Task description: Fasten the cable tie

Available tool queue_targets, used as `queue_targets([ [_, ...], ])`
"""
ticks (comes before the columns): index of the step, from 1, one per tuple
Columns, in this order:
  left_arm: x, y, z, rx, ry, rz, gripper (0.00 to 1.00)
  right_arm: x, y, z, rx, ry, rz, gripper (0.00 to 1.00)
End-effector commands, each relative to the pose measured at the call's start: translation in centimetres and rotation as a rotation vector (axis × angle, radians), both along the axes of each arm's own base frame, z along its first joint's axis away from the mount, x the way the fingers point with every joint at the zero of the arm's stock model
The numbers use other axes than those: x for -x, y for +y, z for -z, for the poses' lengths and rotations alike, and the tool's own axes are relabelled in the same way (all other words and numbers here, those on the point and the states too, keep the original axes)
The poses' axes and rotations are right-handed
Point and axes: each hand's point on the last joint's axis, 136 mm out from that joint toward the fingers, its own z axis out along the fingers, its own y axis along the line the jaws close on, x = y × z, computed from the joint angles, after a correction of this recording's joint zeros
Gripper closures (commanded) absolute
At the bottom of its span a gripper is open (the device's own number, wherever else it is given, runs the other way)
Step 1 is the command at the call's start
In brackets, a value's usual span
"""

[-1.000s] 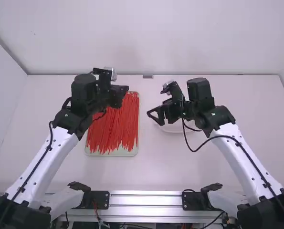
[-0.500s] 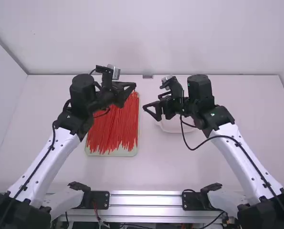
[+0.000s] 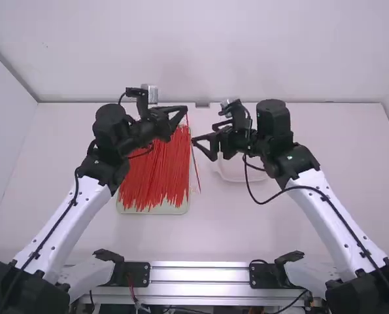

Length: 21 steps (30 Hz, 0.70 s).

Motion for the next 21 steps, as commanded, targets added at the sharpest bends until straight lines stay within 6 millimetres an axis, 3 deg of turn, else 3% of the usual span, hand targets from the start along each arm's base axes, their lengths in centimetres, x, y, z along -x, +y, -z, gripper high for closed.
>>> queue_targets([
  [1, 0.4, -0.1, -0.8, 0.055, 0.020, 0.008, 0.98, 0.4, 0.9, -1.1, -0.013, -0.026, -0.019, 0.02],
  [4, 0.4, -0.2, -1.4, 0.060, -0.009, 0.005, 0.98, 0.4, 1.3, -0.9, 0.007, -0.035, -0.002, 0.00],
  [6, 0.2, 0.0, -1.7, 0.080, -0.005, -0.009, 0.98, 0.7, 1.8, -0.8, 0.015, -0.038, -0.006, 0.07],
  [10, 0.3, 0.0, -2.2, 0.131, 0.020, -0.007, 0.98, 1.0, 2.1, -0.8, 0.016, -0.041, -0.020, 0.26],
  [12, 0.3, -0.1, -2.3, 0.131, 0.017, -0.006, 0.98, 1.0, 2.1, -0.7, 0.019, -0.044, -0.021, 0.43],
  [14, 0.4, -0.3, -2.2, 0.130, 0.017, -0.001, 0.98, 1.1, 2.1, -0.7, 0.020, -0.040, -0.021, 0.54],
  [20, 0.7, -0.5, -2.8, 0.170, 0.032, 0.023, 0.98, 1.1, 2.1, -0.7, 0.019, -0.039, -0.021, 0.57],
  [21, 0.9, -0.7, -3.0, 0.173, 0.021, 0.039, 0.98, 1.1, 2.1, -0.7, 0.021, -0.041, -0.022, 0.61],
])
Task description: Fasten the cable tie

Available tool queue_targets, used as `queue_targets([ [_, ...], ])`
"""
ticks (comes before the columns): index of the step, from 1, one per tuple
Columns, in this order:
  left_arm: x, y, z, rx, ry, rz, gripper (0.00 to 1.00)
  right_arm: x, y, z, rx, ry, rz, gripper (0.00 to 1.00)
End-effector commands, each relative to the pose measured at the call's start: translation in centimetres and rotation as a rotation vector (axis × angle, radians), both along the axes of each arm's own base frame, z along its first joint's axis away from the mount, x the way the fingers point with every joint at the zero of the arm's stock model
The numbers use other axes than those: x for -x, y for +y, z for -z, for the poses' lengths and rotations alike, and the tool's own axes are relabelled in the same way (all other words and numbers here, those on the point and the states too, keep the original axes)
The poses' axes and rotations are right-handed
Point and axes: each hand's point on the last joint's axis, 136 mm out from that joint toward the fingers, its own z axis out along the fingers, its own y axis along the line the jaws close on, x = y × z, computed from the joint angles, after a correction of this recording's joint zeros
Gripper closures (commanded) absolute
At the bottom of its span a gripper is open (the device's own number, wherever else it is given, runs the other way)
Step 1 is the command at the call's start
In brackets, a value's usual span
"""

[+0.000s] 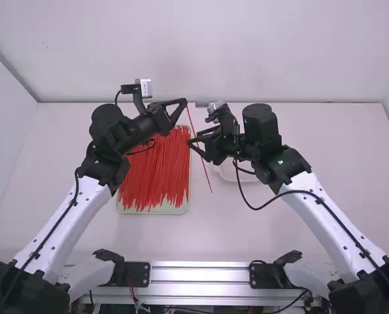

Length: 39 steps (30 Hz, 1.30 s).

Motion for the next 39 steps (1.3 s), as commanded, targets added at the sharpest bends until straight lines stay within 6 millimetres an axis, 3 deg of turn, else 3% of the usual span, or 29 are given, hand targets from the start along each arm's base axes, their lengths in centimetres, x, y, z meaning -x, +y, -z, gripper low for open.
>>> queue_targets([
  [1, 0.9, -0.6, -0.8, 0.017, -0.018, 0.043, 0.98, -0.1, 0.0, -1.0, -0.010, -0.021, 0.001, 0.65],
  [4, 0.9, -0.5, -0.8, 0.017, -0.020, 0.043, 0.98, -0.2, 0.0, -0.9, -0.011, -0.016, 0.002, 0.97],
  [8, 0.9, -0.5, -0.7, 0.010, -0.019, 0.044, 0.98, -0.2, 0.0, -0.9, -0.009, -0.019, 0.001, 1.00],
  [9, 0.9, -0.4, -0.6, 0.010, -0.017, 0.042, 0.94, -0.2, 0.0, -0.9, -0.006, -0.027, -0.002, 1.00],
  [11, 0.9, -0.5, -0.6, -0.001, -0.027, 0.043, 0.72, -0.3, -0.1, -0.9, 0.001, -0.044, -0.004, 1.00],
  [12, 0.9, -0.5, -0.6, -0.011, -0.041, 0.044, 0.66, -0.4, -0.2, -0.9, 0.002, -0.047, -0.002, 1.00],
  [13, 0.9, -0.5, -0.8, -0.038, -0.077, 0.038, 0.49, -0.6, -0.5, -1.0, 0.002, -0.057, -0.005, 1.00],
  [15, 0.7, 0.2, -1.0, -0.054, -0.102, 0.025, 0.33, -1.0, -1.3, -1.2, -0.006, -0.067, -0.011, 1.00],
  [21, 1.7, 1.4, -2.0, -0.102, -0.222, 0.113, 0.17, -1.1, -3.7, -2.6, -0.071, -0.125, -0.103, 1.00],
  [23, 2.8, 1.6, -2.8, -0.124, -0.306, 0.189, 0.00, -0.7, -4.9, -4.0, -0.134, -0.168, -0.178, 1.00],
  [30, 5.7, 0.8, -4.6, -0.143, -0.500, 0.376, 0.01, 1.7, -8.2, -8.0, -0.279, -0.330, -0.396, 1.00],
  [34, 5.2, 0.6, -4.6, -0.128, -0.509, 0.411, 0.01, 1.9, -8.8, -8.4, -0.286, -0.362, -0.414, 1.00],
  [39, 4.5, -1.2, -5.3, -0.144, -0.537, 0.527, 0.01, 1.6, -7.9, -8.2, -0.267, -0.377, -0.399, 1.00],
])
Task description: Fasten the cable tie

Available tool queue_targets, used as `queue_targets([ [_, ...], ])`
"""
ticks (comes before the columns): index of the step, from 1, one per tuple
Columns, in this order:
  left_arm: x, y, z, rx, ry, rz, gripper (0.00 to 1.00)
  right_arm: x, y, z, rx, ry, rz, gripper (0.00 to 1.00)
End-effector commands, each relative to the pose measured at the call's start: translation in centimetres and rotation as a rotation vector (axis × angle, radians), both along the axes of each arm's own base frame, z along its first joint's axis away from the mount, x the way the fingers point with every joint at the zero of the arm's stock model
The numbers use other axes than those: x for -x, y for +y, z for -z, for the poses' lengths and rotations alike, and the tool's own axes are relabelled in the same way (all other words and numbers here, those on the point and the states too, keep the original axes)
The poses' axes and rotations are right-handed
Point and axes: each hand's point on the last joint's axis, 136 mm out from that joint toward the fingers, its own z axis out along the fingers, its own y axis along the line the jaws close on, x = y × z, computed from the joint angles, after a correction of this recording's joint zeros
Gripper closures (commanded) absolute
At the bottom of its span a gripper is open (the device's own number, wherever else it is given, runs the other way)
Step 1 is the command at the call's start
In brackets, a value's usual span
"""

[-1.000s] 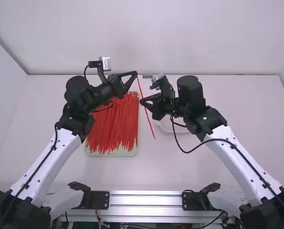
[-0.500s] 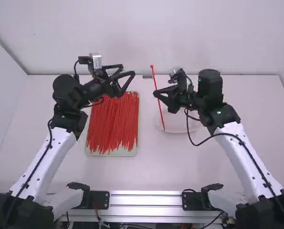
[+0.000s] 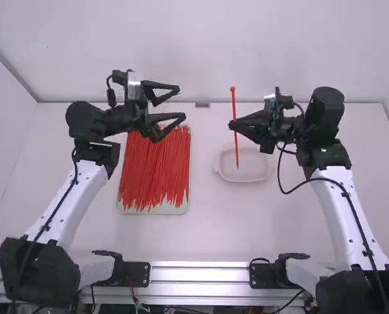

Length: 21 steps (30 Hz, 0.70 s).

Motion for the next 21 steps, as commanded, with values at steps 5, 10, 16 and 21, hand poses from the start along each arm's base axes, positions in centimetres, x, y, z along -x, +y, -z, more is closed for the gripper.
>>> queue_targets([
  [5, 0.1, -3.1, -1.5, -0.079, -0.028, 0.220, 0.01, 1.5, 1.9, -0.8, 0.000, -0.100, -0.078, 1.00],
  [10, 0.4, -5.0, -1.7, -0.107, -0.059, 0.315, 0.01, 1.2, 2.4, -0.6, 0.010, -0.092, -0.056, 1.00],
  [16, 0.0, -6.3, -2.4, -0.089, -0.025, 0.312, 0.01, 1.1, 2.3, -0.8, 0.009, -0.106, -0.052, 1.00],
  [21, -0.7, -7.1, -2.0, -0.091, 0.008, 0.280, 0.01, 0.7, 2.2, -0.9, 0.009, -0.106, -0.034, 1.00],
])
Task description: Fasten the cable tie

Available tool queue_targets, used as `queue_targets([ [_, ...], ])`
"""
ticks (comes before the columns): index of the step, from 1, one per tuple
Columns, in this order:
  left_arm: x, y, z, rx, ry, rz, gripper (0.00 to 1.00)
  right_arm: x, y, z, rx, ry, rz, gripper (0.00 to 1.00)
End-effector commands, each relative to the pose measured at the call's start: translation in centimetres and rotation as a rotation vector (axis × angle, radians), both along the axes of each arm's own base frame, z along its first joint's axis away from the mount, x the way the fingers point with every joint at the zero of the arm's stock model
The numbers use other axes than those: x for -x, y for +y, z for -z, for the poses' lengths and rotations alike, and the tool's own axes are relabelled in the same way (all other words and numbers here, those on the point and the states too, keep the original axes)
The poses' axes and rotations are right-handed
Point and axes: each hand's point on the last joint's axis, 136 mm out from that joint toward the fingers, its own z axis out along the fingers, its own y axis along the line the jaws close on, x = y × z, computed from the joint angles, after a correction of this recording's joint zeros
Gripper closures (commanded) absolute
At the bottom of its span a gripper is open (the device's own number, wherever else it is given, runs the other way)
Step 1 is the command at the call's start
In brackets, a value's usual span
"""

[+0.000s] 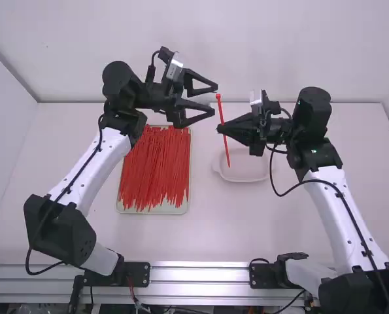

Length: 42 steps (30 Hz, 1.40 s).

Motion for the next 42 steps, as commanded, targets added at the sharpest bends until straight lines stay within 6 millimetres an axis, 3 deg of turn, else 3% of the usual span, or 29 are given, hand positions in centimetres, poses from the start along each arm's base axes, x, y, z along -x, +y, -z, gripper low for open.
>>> queue_targets([
  [1, -0.3, -0.4, -1.1, 0.014, -0.052, -0.032, 0.01, -0.4, -0.2, -0.7, 0.000, -0.013, 0.023, 1.00],
  [7, -0.9, -0.4, -0.9, -0.011, -0.049, -0.063, 0.01, -0.6, -0.2, -0.6, 0.002, -0.014, 0.034, 1.00],
  [13, -2.9, -0.1, 0.3, -0.086, -0.040, -0.189, 0.01, -1.1, -0.4, -0.6, 0.003, -0.011, 0.057, 1.00],
  [20, -2.6, -0.2, 0.9, -0.118, -0.064, -0.178, 0.01, -1.1, -0.5, -0.7, 0.004, -0.024, 0.060, 1.00],
  [25, -0.3, -0.3, -0.4, -0.074, -0.146, -0.049, 0.00, -1.7, -1.2, -0.9, -0.001, -0.035, 0.084, 1.00],
  [34, -0.6, -1.6, -1.6, -0.047, -0.084, -0.092, 0.00, -2.0, -0.5, -1.4, -0.014, -0.037, 0.078, 1.00],
  [42, 0.0, -1.8, -2.0, -0.038, -0.089, -0.062, 0.22, -3.9, 0.4, -0.3, -0.034, 0.018, 0.050, 1.00],
])
